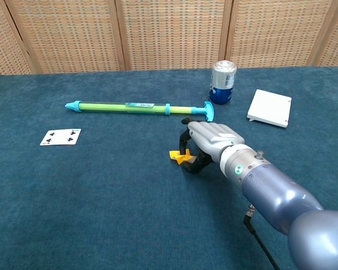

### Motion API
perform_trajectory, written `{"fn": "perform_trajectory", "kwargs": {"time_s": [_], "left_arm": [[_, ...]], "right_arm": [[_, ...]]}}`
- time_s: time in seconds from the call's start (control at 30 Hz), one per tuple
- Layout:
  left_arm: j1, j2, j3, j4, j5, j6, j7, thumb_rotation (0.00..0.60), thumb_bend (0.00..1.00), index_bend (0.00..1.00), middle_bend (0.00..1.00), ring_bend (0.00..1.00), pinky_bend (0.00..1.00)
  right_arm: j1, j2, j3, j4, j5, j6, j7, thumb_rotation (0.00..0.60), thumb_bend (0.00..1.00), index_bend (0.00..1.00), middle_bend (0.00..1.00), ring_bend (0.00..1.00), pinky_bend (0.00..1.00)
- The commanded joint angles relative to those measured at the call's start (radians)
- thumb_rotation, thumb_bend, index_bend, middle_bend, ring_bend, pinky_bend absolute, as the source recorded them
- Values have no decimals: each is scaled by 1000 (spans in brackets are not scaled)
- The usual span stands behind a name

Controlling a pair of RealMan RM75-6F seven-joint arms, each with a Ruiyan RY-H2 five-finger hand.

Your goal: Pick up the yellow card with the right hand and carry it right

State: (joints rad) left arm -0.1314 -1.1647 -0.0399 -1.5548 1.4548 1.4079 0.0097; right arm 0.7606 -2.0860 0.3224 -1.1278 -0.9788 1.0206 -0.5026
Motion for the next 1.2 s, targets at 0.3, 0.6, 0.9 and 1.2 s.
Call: {"fn": "perform_trajectory", "kwargs": {"time_s": [0.3, 0.6, 0.9, 1.2], "left_arm": [[0, 2, 1, -2, 2, -1, -5, 600, 173, 0, 0, 0, 0], [-1, 3, 2, -1, 1, -4, -8, 600, 173, 0, 0, 0, 0], [-2, 3, 2, -1, 1, -6, -11, 600, 172, 0, 0, 0, 0], [-4, 2, 3, 2, 0, -10, -14, 600, 173, 0, 0, 0, 0]], "right_arm": [[1, 2, 0, -1, -5, 5, 4, 600, 523, 675, 128, 0, 0], [7, 2, 6, 2, -3, 4, 6, 600, 524, 680, 130, 0, 0], [15, 3, 11, 7, 5, -3, -1, 600, 542, 670, 120, 0, 0], [23, 8, 16, 10, 20, -10, -18, 600, 600, 623, 82, 0, 0]]}}
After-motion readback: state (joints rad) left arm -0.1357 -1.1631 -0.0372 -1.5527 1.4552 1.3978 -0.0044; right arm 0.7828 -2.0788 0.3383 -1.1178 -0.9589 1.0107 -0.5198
